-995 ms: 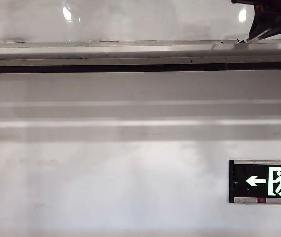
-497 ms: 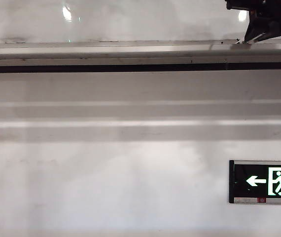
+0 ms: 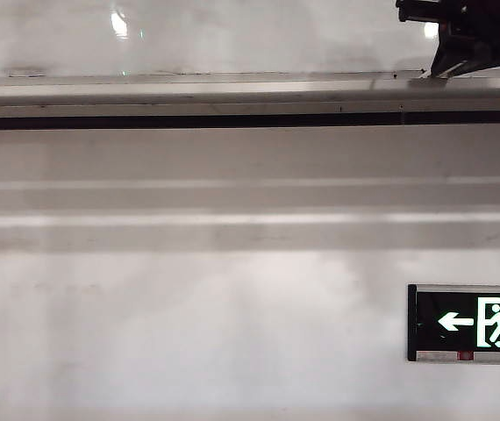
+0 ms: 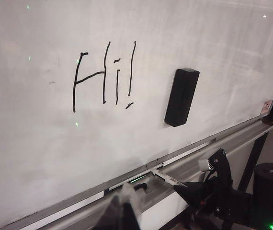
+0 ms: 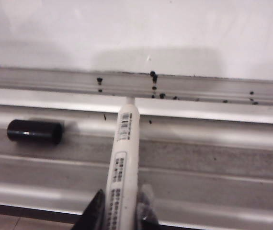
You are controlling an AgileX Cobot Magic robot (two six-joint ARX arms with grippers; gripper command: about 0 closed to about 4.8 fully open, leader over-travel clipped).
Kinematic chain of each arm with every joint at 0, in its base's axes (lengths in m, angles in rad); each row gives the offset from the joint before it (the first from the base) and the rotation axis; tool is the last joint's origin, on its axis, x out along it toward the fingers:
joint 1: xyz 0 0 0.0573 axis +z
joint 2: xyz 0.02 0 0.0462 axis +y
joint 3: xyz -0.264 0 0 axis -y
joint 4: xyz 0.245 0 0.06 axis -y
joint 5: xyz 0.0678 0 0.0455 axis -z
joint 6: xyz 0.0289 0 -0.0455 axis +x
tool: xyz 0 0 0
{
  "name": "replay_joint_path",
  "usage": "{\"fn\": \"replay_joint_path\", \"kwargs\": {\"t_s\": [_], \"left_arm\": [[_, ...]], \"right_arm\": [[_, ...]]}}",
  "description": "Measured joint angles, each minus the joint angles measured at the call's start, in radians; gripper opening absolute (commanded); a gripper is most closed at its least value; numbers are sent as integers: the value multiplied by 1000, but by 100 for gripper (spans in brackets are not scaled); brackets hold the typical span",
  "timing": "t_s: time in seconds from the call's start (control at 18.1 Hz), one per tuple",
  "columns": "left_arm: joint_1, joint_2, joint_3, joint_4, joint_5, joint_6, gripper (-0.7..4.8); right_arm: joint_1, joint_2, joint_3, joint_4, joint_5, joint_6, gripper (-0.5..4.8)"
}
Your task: Take a marker from the whiteboard tray, write "Hi!" on the whiteboard, and then put the marker back vertically into the whiteboard tray.
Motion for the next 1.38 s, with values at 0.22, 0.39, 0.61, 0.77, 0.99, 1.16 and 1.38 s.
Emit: {"fn": "replay_joint_path", "kwargs": {"t_s": [0.22,0.39,0.61,0.77,0.99,1.16,1.38], "left_arm": [[0,0,0,-1,0,0,-5],[0,0,0,-5,0,0,-5],[0,-1,0,-13,0,0,-5],[0,-1,0,-13,0,0,-5],[0,-1,0,-14,0,0,-5],[0,-1,0,-16,0,0,-5],[0,0,0,-16,0,0,-5]], "right_arm": [[0,15,0,28,3,0,-5],[0,30,2,53,3,0,-5],[0,41,2,77,3,0,5],[0,42,2,78,3,-1,139],[1,46,2,87,-5,-1,206],[1,46,2,88,-8,-1,218],[1,44,5,82,-8,-1,218]]}}
